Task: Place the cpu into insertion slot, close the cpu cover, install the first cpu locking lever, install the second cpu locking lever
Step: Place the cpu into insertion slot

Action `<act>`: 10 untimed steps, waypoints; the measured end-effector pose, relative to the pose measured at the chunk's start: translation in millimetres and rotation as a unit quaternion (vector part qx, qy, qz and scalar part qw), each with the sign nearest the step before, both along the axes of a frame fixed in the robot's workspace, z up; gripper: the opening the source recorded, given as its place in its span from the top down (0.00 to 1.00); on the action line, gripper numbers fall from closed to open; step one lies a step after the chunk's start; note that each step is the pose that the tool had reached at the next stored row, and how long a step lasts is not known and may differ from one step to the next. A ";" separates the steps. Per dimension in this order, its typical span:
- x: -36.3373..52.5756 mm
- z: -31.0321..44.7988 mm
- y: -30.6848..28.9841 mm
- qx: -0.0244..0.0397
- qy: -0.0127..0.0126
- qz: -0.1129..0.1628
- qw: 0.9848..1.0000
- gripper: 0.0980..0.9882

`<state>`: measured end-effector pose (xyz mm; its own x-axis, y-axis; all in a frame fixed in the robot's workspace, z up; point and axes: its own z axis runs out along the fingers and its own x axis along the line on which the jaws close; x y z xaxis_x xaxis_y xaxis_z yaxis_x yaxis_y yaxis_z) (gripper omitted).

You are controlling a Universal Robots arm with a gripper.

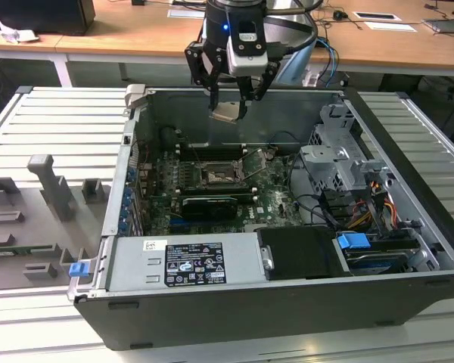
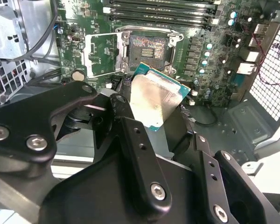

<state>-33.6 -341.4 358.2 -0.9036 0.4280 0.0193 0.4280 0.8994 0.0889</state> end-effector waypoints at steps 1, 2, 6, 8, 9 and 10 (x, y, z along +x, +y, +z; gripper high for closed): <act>0.0 -0.1 0.0 0.000 0.000 -0.002 1.000 0.52; 0.0 -0.2 0.0 0.000 0.000 -0.007 1.000 0.52; 0.0 -0.6 0.0 0.000 0.000 -0.018 1.000 0.52; 0.0 -0.7 0.0 0.000 0.000 -0.022 1.000 0.52; 0.0 -0.8 0.0 0.000 0.000 -0.025 1.000 0.52; 0.0 -0.9 0.0 0.000 0.000 -0.028 1.000 0.52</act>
